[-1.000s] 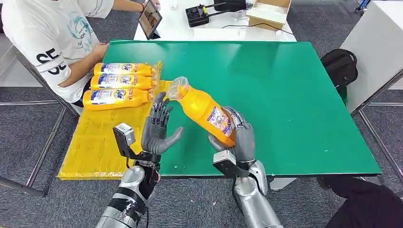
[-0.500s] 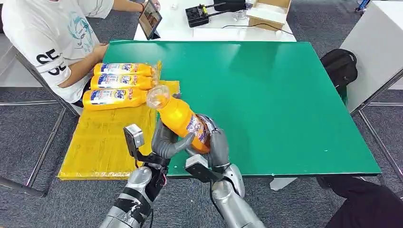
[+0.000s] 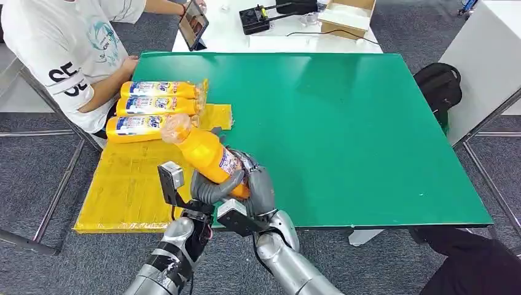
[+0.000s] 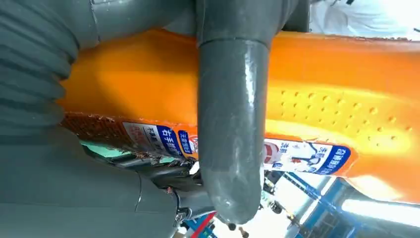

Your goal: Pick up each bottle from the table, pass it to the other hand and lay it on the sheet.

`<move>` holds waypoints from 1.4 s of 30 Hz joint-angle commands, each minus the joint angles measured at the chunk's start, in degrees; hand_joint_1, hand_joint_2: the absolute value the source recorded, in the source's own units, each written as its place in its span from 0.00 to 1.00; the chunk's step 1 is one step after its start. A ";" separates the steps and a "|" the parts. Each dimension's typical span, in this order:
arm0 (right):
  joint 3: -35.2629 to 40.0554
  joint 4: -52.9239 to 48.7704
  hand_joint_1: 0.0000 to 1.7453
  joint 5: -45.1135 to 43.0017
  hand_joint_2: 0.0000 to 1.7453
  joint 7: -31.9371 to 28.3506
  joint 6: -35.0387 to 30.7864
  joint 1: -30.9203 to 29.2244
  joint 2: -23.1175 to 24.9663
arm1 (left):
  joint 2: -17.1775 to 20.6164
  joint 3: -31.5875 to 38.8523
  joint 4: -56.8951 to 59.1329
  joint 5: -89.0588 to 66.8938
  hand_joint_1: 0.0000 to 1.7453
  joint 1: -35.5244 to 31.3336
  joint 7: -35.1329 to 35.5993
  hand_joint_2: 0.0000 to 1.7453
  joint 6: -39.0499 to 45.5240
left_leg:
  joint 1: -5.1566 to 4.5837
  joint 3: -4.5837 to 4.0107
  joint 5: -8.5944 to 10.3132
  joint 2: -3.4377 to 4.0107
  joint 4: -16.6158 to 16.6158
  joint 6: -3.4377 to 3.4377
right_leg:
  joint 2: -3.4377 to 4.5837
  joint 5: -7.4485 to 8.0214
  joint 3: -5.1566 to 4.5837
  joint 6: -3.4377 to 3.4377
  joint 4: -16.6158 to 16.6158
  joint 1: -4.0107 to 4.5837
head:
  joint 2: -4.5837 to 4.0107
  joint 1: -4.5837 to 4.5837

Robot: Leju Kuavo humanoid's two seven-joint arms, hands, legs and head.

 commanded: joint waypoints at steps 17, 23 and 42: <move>12.48 11.07 0.00 -0.69 1.00 -0.22 1.61 -1.69 0.42 | -0.66 -2.60 -1.21 2.47 1.00 -3.41 -0.65 1.00 -0.94 | 0.03 0.15 -0.07 -0.06 0.00 0.04 | -0.16 -0.11 0.19 -0.13 0.00 0.06 | 0.00 -0.02; 9.56 8.74 0.00 2.18 0.00 -1.79 1.89 -1.47 0.42 | -0.66 -0.64 -2.48 -2.82 1.00 -2.92 -1.82 1.00 4.57 | 0.05 0.36 -0.18 -0.08 0.04 0.07 | -0.21 -0.23 0.42 -0.22 0.03 0.11 | 0.00 -0.02; -6.54 -17.85 0.00 5.17 0.00 -5.58 14.18 8.21 -1.78 | 5.94 10.23 3.66 -19.63 1.00 -5.58 -1.82 1.00 38.81 | 0.03 0.36 -0.10 -0.11 -0.07 0.03 | -0.18 -0.15 0.41 -0.23 -0.03 0.09 | 0.00 0.00</move>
